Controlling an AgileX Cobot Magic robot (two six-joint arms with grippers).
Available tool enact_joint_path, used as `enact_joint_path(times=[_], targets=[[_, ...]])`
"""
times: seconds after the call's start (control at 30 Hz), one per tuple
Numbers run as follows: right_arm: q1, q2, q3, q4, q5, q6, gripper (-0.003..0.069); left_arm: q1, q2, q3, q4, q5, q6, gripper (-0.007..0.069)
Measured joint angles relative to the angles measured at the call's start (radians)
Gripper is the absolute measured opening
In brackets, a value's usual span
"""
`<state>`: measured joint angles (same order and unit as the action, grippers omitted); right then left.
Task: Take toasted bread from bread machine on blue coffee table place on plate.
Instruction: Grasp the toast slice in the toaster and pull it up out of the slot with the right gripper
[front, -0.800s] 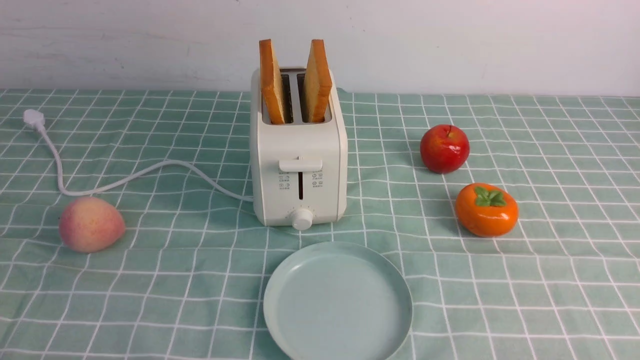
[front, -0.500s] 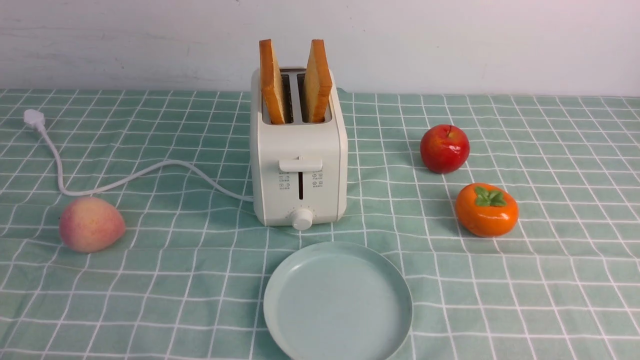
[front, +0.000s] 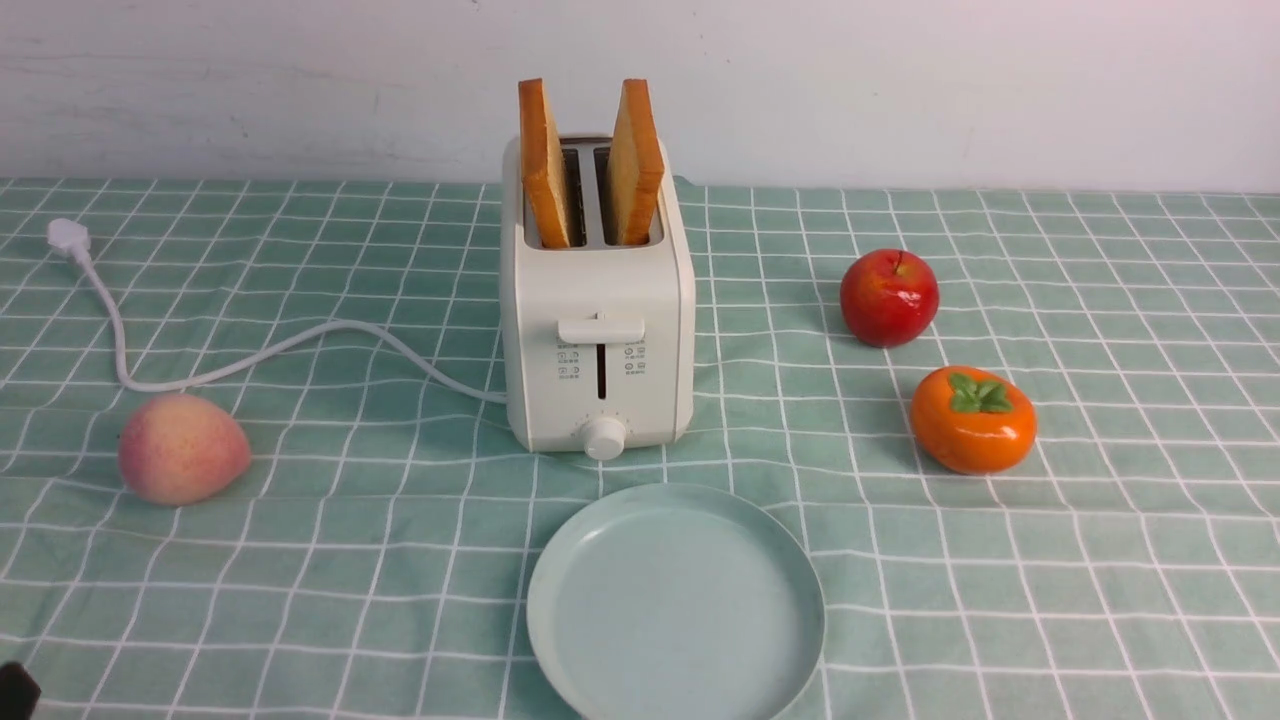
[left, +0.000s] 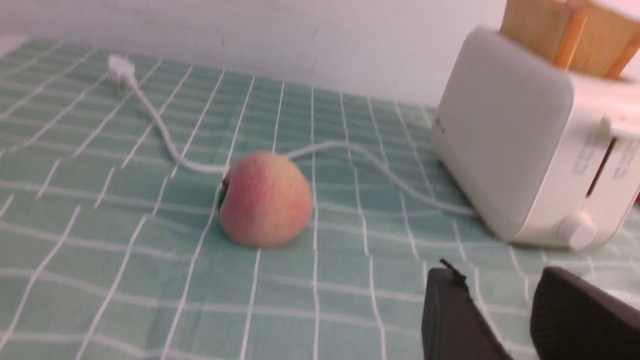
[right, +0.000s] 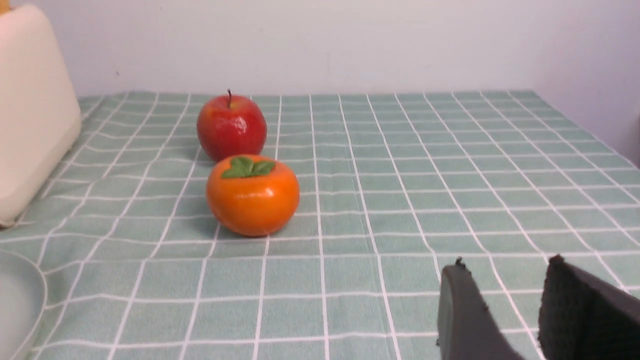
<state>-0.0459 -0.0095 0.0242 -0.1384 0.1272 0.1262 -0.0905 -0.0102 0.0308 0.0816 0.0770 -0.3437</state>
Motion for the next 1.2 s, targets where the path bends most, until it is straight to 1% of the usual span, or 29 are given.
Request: enact_joint_path(times=[0.1,0.17,0.33,0.47,0.5,0.53,0.63,0.7,0.73,0.8,0.83,0.87,0.9,0.93,1.0,1.03,1.07,1.1,1.2], targets=[[0.0,0.0,0.0,-0.001,-0.016,0.0,0.024,0.0,0.0,0.0,-0.003,-0.12,-0.002,0.0237],[0.0,0.0,0.0,-0.001,-0.017,0.0,0.024,0.0,0.0,0.0,-0.003,-0.163,-0.003,0.0237],[0.0,0.0,0.0,-0.001,-0.045,0.0,0.024,0.0,0.0,0.0,-0.003,-0.194,-0.003,0.0237],[0.0,0.0,0.001,0.023,-0.208,0.041,0.024,0.0,0.0,0.0,-0.022,-0.336,-0.029,0.0237],[0.0,0.0,0.001,0.051,-0.309,0.082,0.024,0.0,0.0,0.0,-0.054,-0.425,-0.071,0.0237],[0.0,0.0,-0.009,0.076,-0.388,0.118,0.024,0.0,0.0,-0.003,-0.075,-0.462,-0.099,0.0237],[0.0,0.019,-0.097,0.101,-0.431,0.197,0.024,0.0,0.0,-0.081,-0.102,-0.445,-0.146,0.0237],[0.0,0.056,-0.183,0.106,-0.419,0.226,0.024,0.0,0.004,-0.159,-0.102,-0.397,-0.151,0.0237],[0.0,0.122,-0.302,0.108,-0.387,0.251,0.024,0.0,0.039,-0.256,-0.102,-0.323,-0.15,0.0237],[0.0,0.221,-0.447,0.108,-0.346,0.263,0.024,0.0,0.118,-0.395,-0.102,-0.216,-0.147,0.0237],[0.0,0.296,-0.545,0.108,-0.318,0.273,0.024,0.0,0.183,-0.505,-0.106,-0.132,-0.145,0.0237],[0.0,0.308,-0.561,0.108,-0.313,0.278,0.024,0.0,0.194,-0.505,-0.108,-0.117,-0.145,0.0237],[0.0,0.396,-0.674,0.108,-0.252,0.294,0.024,0.0,0.273,-0.612,-0.119,-0.002,-0.145,0.0237],[0.0,0.455,-0.737,0.104,-0.208,0.299,0.024,0.0,0.327,-0.684,-0.131,0.088,-0.145,0.0237],[0.0,0.564,-0.876,0.081,-0.067,0.302,0.024,0.0,0.42,-0.806,-0.142,0.254,-0.145,0.0237],[0.0,0.584,-0.912,0.073,-0.038,0.302,0.024,0.0,0.45,-0.826,-0.143,0.305,-0.145,0.0237],[0.0,0.659,-0.981,0.036,0.073,0.291,0.024,0.0,0.516,-0.889,-0.143,0.416,-0.143,0.0237],[0.0,0.693,-1.017,0.017,0.122,0.284,0.024,0.0,0.561,-0.916,-0.139,0.483,-0.136,0.0237],[0.0,0.804,-1.051,-0.018,0.23,0.276,0.024,0.0,0.672,-0.94,-0.118,0.622,-0.105,0.0237]])
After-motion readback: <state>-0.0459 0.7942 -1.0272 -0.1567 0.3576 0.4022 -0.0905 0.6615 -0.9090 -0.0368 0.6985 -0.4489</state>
